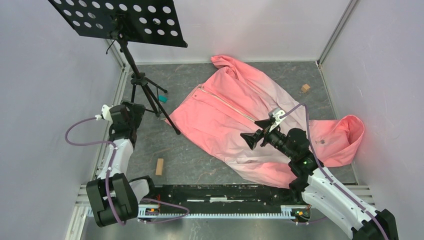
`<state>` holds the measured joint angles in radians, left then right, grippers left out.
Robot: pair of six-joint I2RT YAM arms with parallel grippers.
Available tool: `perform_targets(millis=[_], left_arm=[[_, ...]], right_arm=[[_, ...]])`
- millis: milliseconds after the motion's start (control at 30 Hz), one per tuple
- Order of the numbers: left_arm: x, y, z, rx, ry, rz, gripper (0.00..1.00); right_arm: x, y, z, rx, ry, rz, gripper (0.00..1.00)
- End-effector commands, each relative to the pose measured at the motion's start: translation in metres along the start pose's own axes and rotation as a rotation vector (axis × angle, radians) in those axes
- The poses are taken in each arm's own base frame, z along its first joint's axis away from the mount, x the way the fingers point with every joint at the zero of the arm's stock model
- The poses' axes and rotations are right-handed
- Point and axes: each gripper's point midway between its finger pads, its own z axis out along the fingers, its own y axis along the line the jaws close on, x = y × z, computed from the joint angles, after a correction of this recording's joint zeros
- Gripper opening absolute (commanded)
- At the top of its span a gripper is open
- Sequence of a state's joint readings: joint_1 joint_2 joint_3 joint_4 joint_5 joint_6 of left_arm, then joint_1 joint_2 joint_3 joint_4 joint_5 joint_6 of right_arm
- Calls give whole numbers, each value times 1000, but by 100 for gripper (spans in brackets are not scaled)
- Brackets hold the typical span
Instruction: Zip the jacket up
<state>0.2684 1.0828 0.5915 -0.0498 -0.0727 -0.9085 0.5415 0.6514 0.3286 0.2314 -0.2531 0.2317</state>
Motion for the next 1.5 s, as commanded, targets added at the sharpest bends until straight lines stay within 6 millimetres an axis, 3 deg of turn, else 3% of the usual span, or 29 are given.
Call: perform_targets(millis=[0, 367, 633, 867, 1467], left_arm=[[-17, -19, 8, 112, -107, -65, 100], [-23, -19, 33, 162, -190, -48, 100], [-12, -31, 50, 169, -204, 40, 100], [-9, -29, 65, 146, -204, 53, 100], [-15, -34, 84, 125, -222, 97, 100]], right_arm=[[-10, 3, 1, -16, -39, -1, 97], [-8, 5, 5, -29, -31, 15, 97], [-9, 6, 5, -32, -26, 8, 97], [-10, 4, 3, -21, -28, 2, 97], [-11, 3, 3, -11, -24, 0, 97]])
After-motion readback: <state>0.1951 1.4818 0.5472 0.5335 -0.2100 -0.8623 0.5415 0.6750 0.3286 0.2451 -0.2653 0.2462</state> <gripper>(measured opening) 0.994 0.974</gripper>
